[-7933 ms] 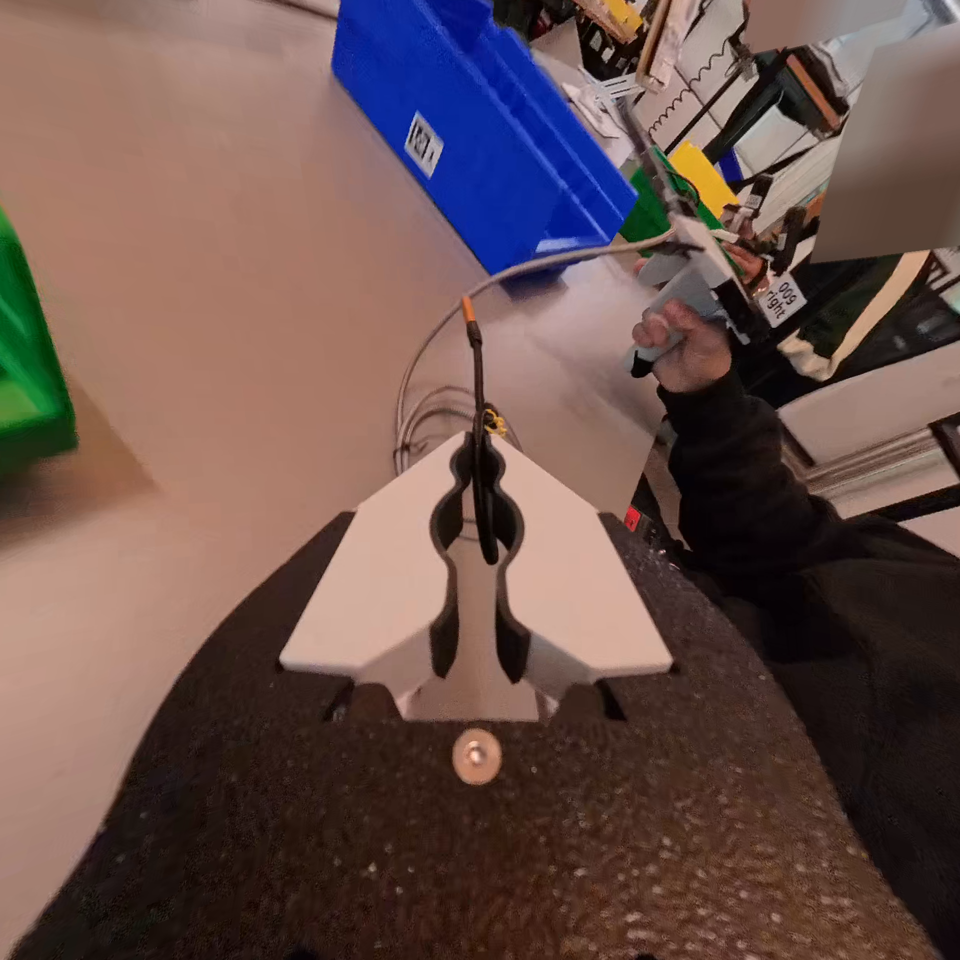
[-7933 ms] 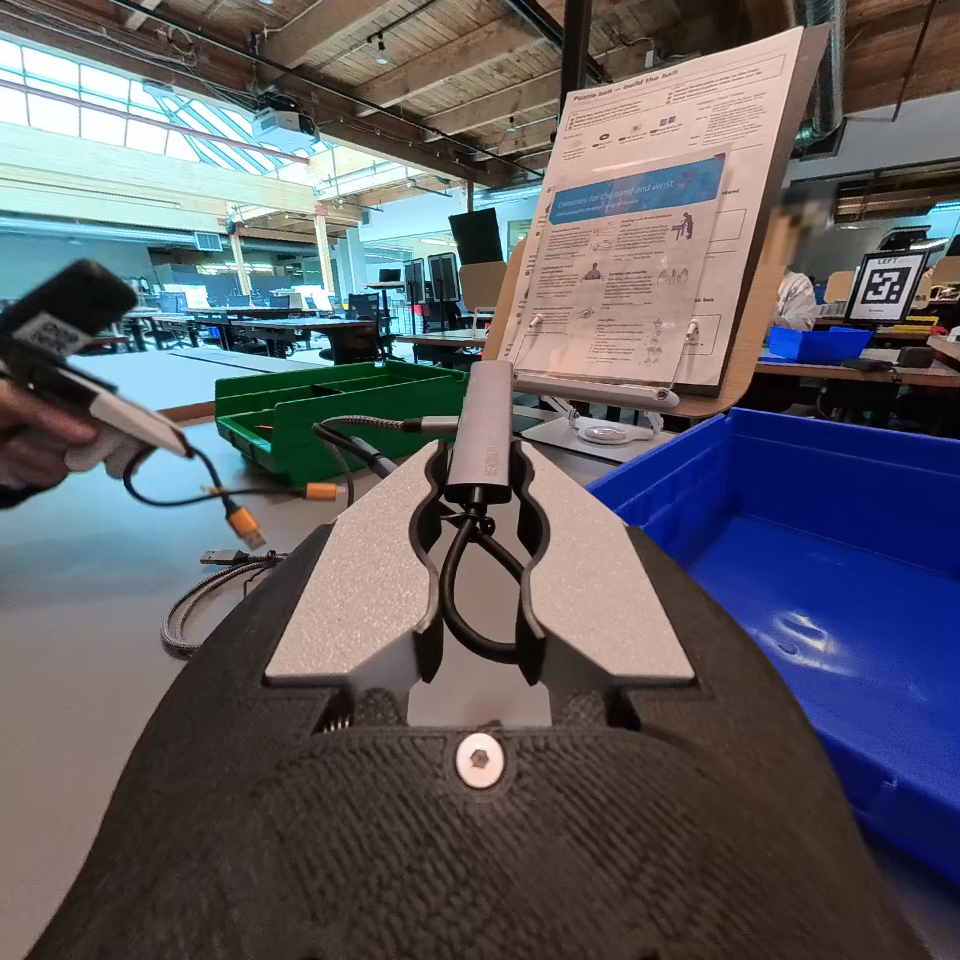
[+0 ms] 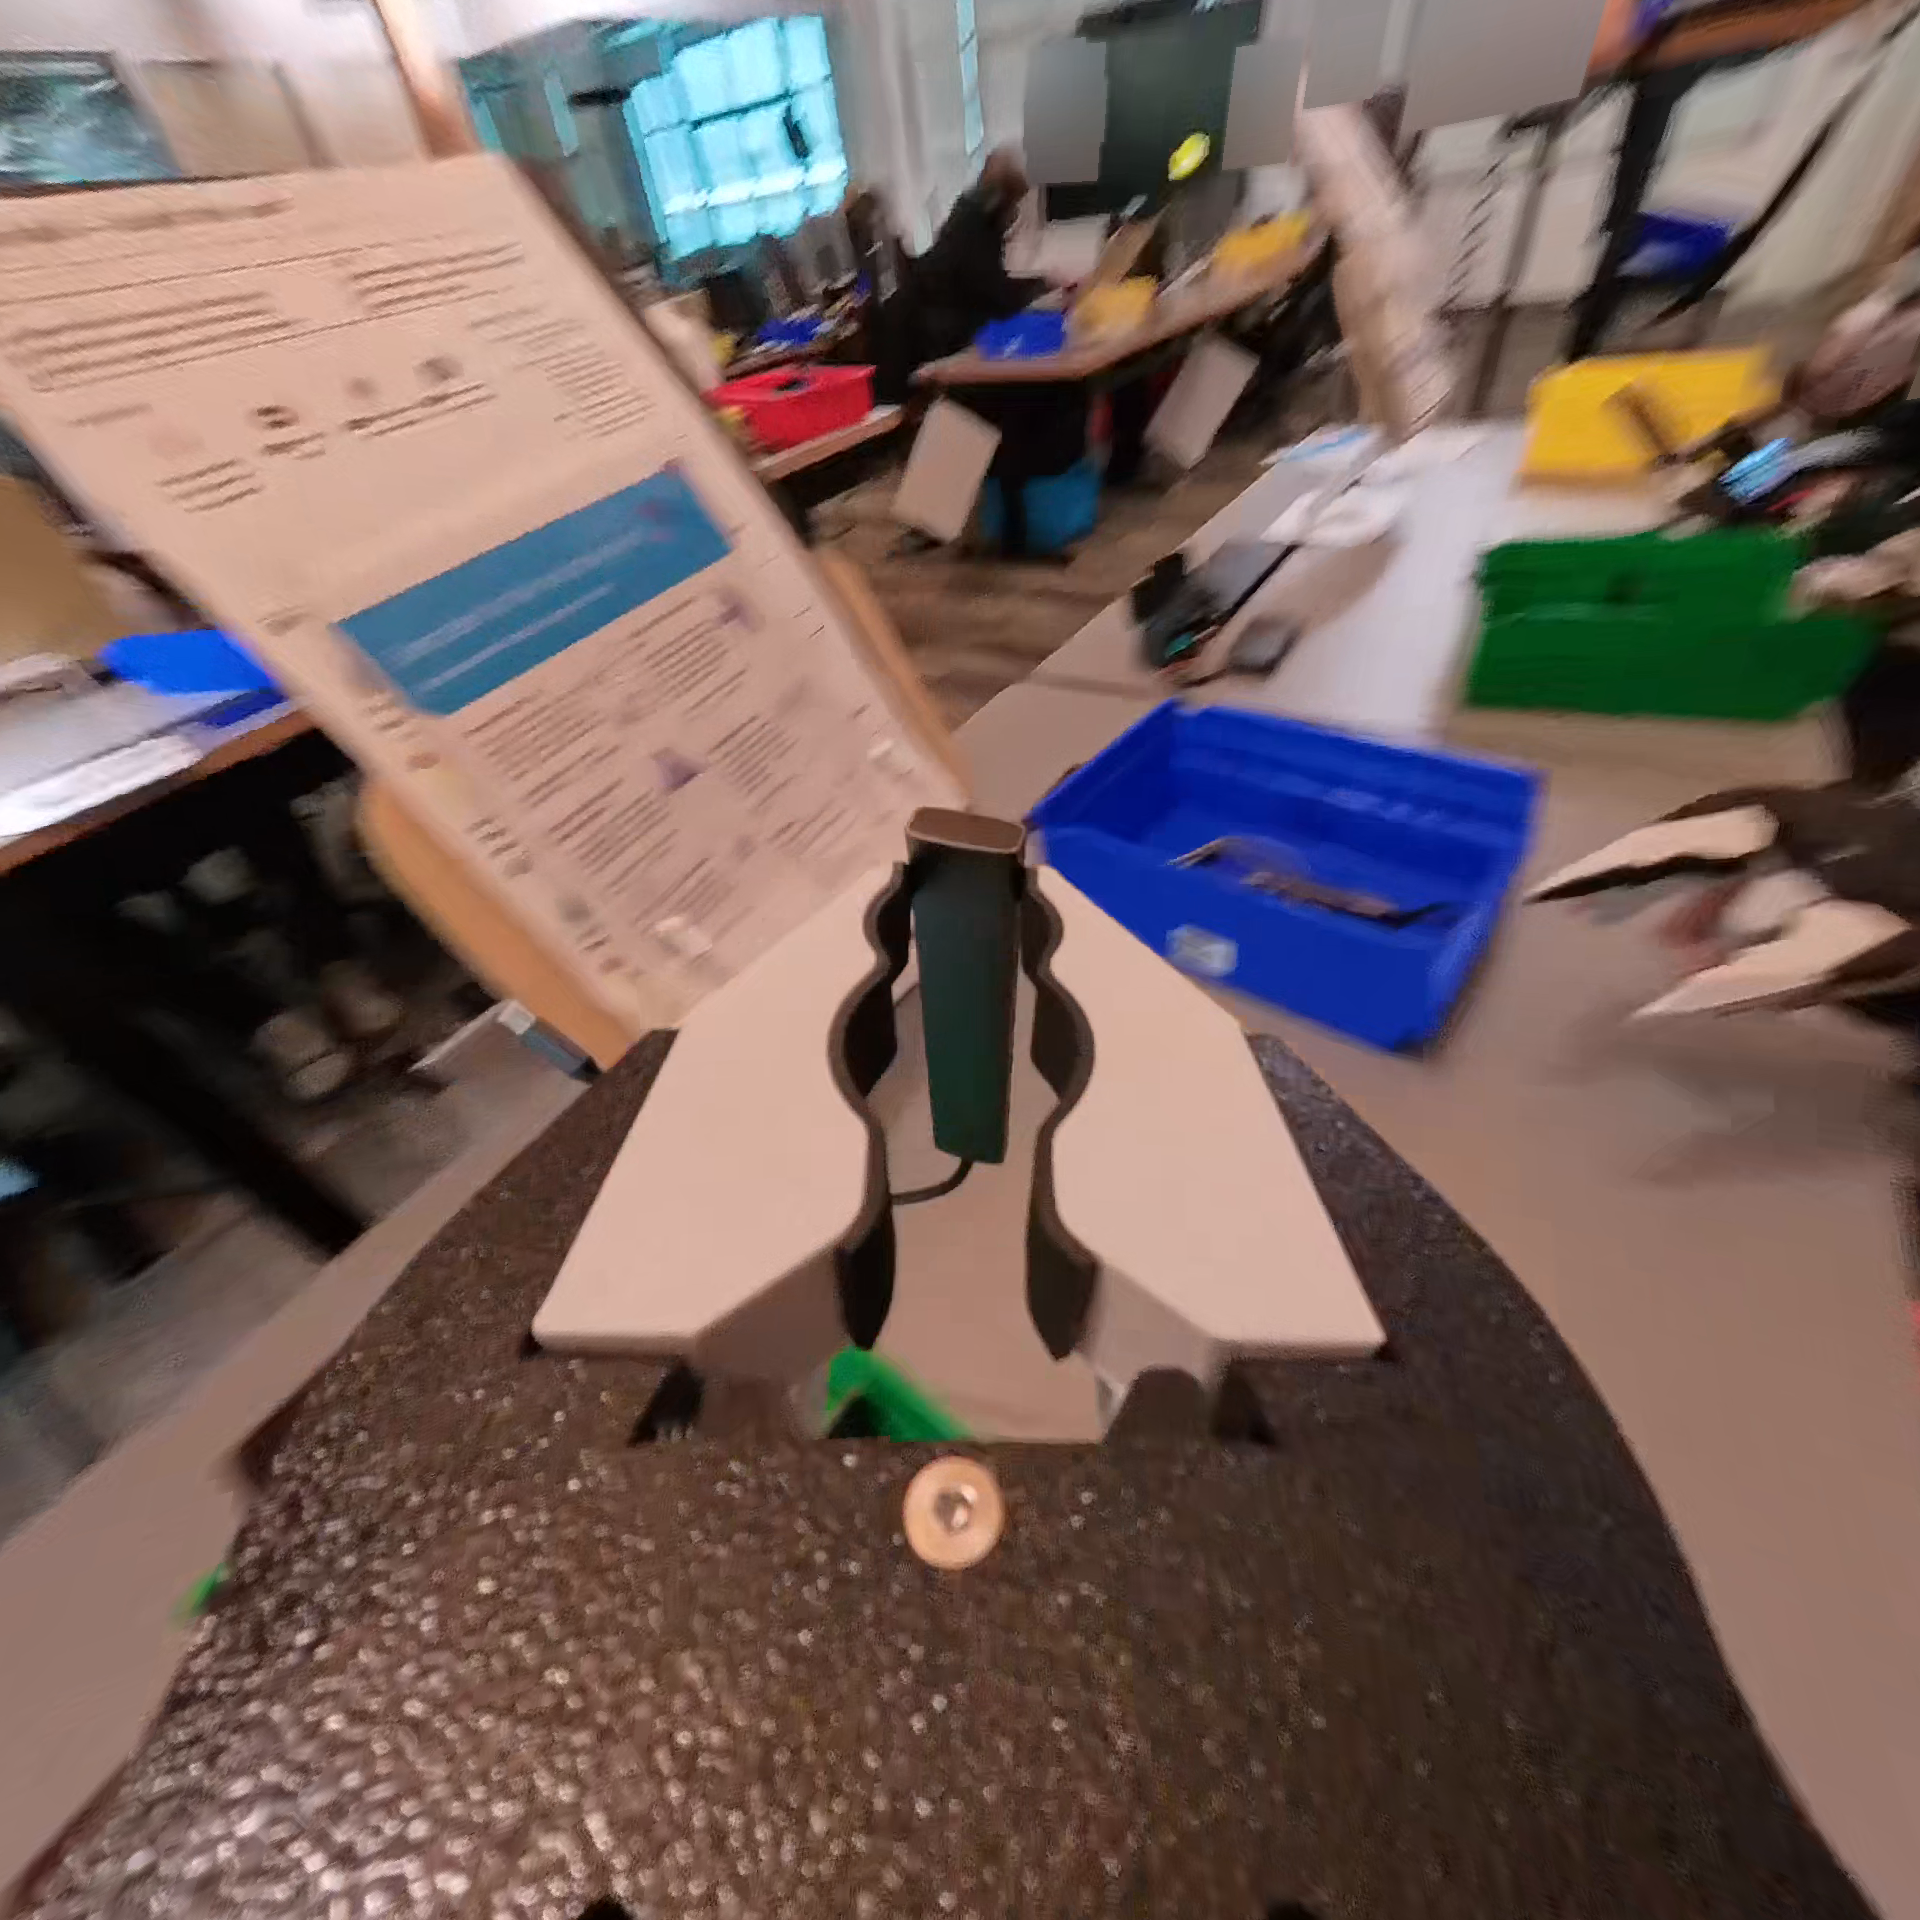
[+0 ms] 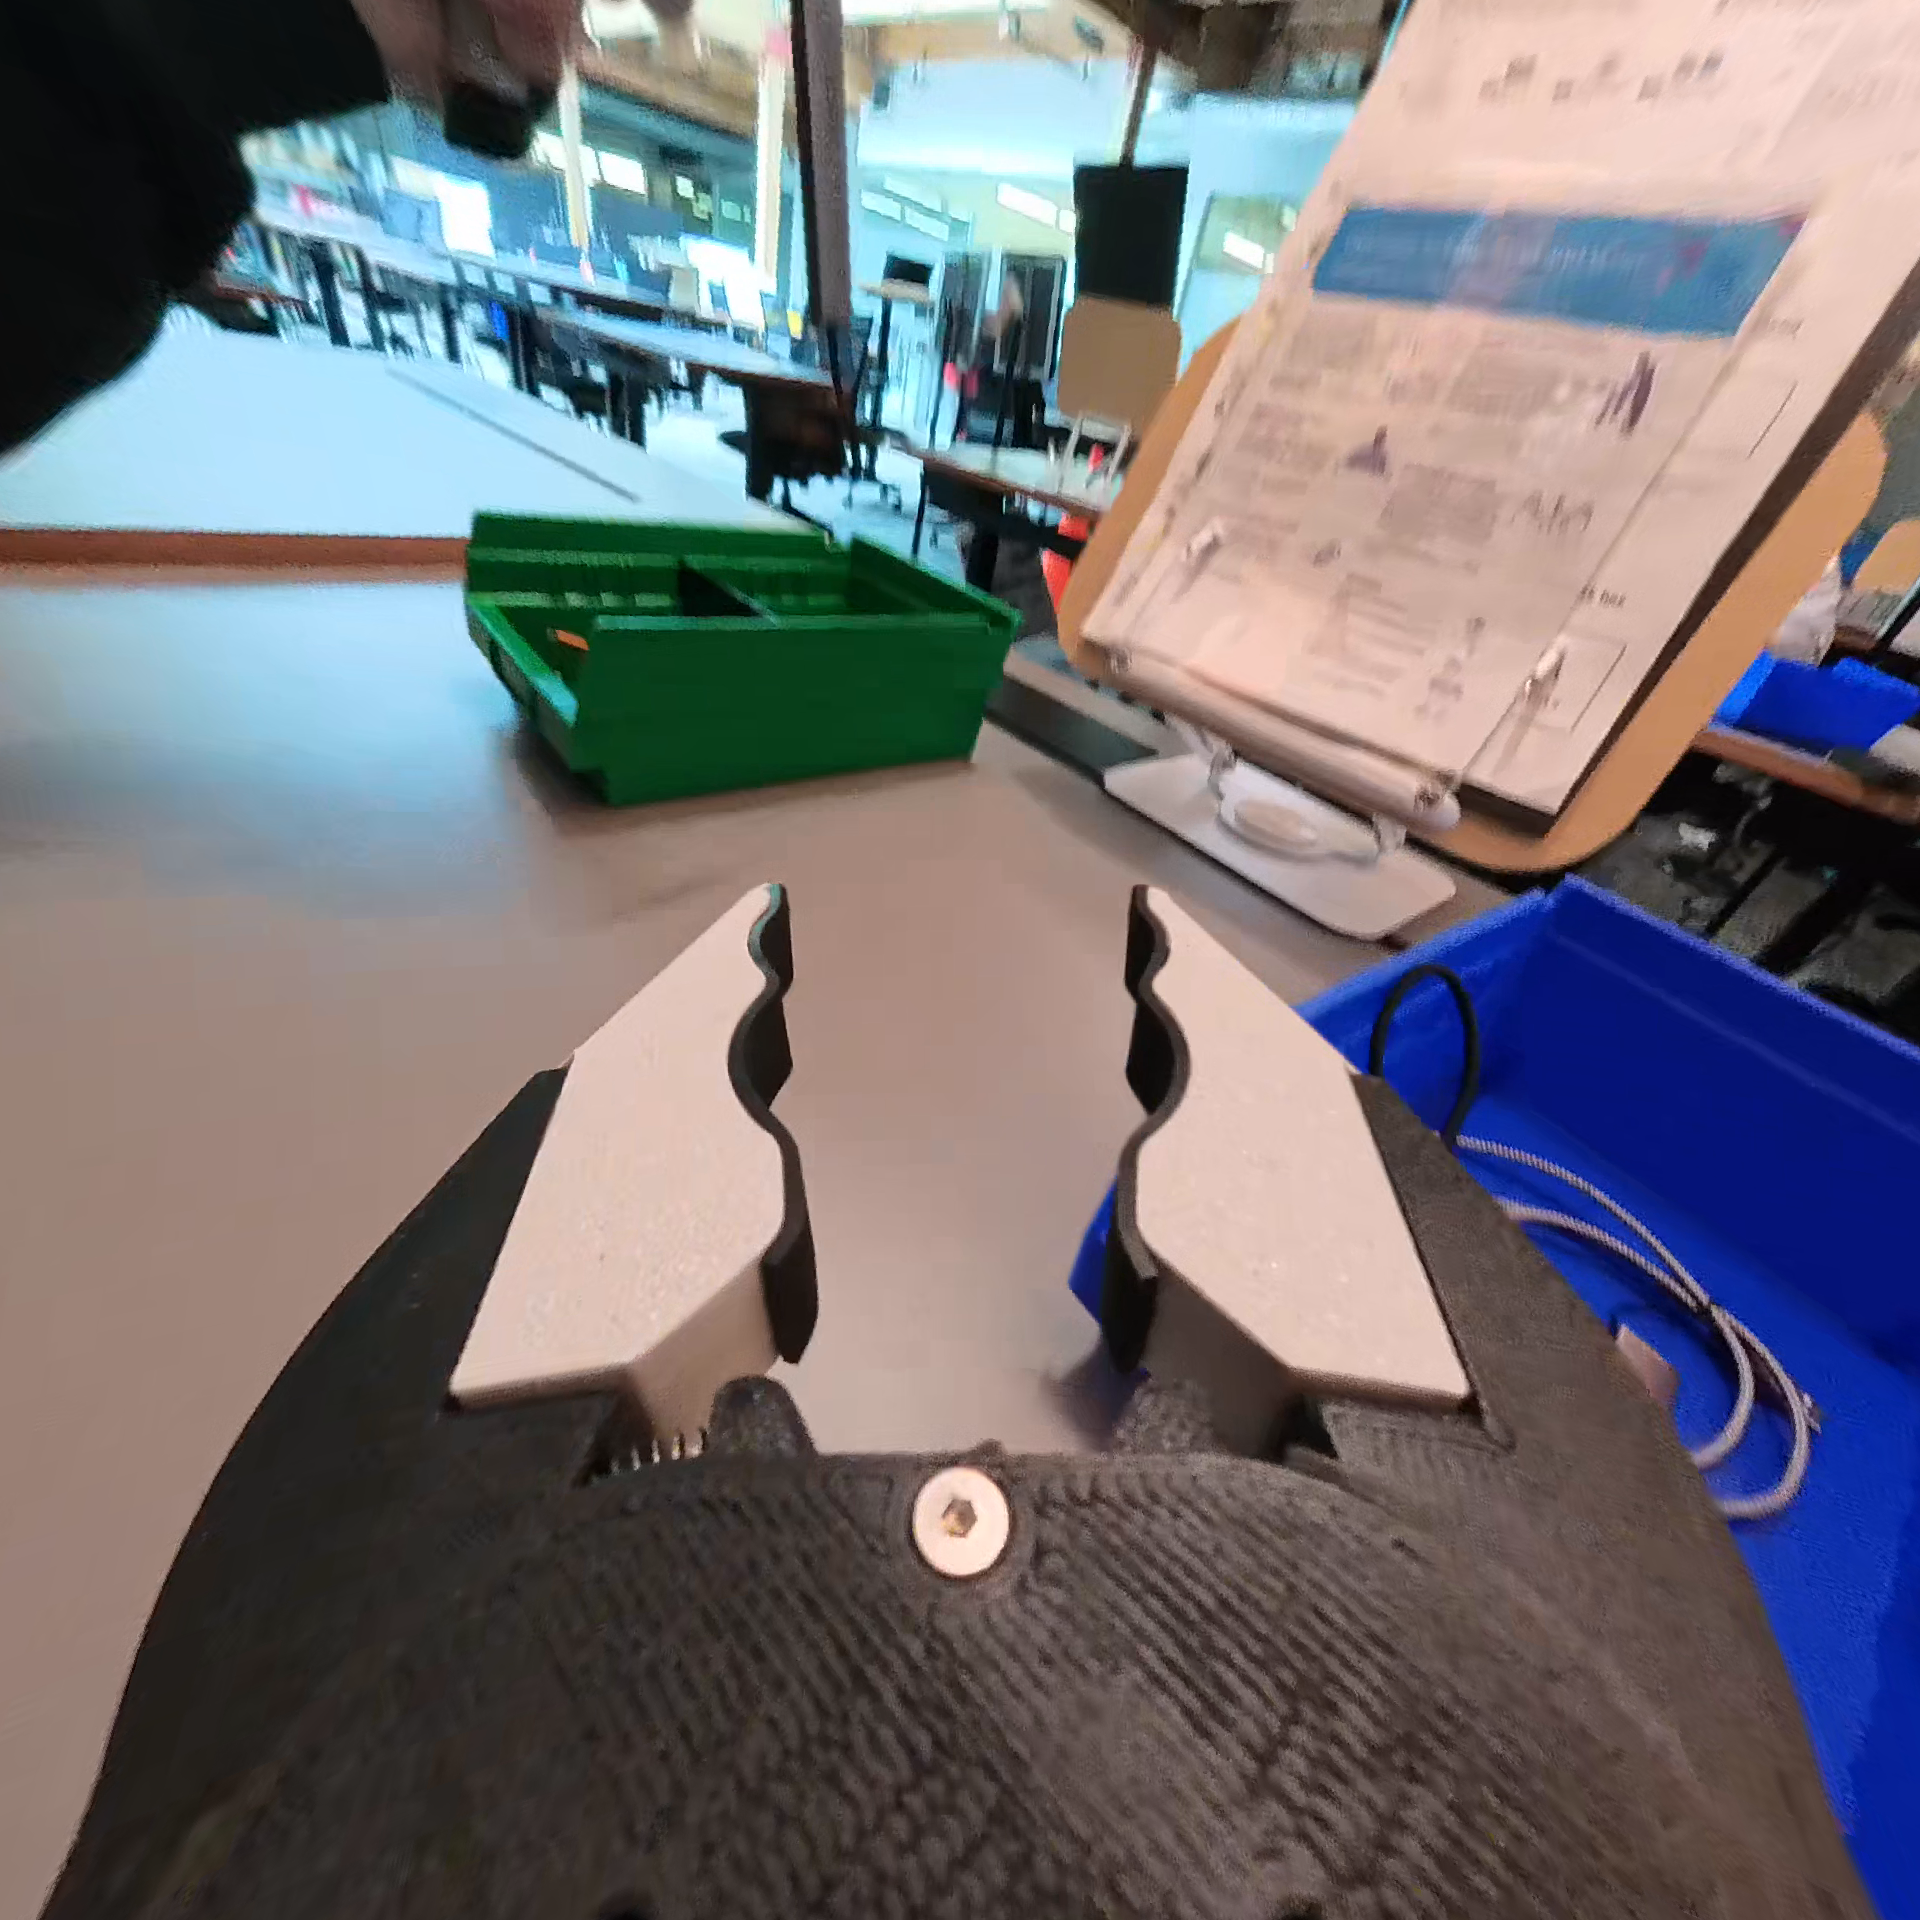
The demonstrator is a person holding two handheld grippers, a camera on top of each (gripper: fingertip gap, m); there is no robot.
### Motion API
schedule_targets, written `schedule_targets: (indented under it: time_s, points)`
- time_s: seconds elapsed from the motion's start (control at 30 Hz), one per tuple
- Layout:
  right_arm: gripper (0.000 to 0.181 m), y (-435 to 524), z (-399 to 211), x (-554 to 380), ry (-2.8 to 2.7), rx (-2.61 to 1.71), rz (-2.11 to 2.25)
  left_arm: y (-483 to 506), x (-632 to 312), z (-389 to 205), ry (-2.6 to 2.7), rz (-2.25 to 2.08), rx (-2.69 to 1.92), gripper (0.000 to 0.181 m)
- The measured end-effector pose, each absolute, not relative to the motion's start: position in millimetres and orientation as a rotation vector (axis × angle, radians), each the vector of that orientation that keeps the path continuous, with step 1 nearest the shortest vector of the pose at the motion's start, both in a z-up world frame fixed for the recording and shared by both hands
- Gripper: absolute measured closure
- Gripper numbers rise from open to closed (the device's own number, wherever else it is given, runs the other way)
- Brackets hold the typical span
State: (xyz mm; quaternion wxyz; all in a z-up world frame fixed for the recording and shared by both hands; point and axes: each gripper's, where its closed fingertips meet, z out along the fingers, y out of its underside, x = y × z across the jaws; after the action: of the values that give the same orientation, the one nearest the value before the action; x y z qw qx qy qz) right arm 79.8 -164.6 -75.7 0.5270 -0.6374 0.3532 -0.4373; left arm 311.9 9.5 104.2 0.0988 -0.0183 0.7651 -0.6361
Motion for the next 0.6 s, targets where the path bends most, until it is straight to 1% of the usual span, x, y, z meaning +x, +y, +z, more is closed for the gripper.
schedule_targets:
  time_s: [0.1, 0.23, 0.4, 0.47, 0.5, 0.57, 0.6]
  points:
    - [0.115, -138.6, -52.1, 72.2, 0.747, -1.445, -1.052, -13.1, 241.1, 103.2, 2.318, -2.094, 0.084, 0.163]
    - [0.11, -111.0, -35.6, 65.0, 0.673, -1.368, -1.074, -39.2, 148.0, 73.4, 2.351, -2.363, 0.328, 0.163]
    - [0.115, -89.0, -31.9, 55.9, 0.614, -1.32, -1.021, -56.8, 77.0, 48.5, 2.273, -2.702, 0.471, 0.163]
    - [0.126, -82.0, -35.4, 52.5, 0.576, -1.335, -1.019, -62.4, 67.1, 44.8, 2.25, -2.795, 0.447, 0.163]
    - [0.134, -80.9, -35.1, 51.0, 0.564, -1.323, -1.031, -65.0, 64.3, 42.8, 2.245, -2.826, 0.434, 0.163]
    - [0.16, -82.0, -36.7, 51.7, 0.57, -1.316, -1.052, -68.8, 61.7, 41.1, 2.222, -2.883, 0.401, 0.163]
    - [0.16, -82.8, -39.0, 53.1, 0.584, -1.325, -1.039, -70.3, 62.8, 39.7, 2.214, -2.885, 0.381, 0.163]
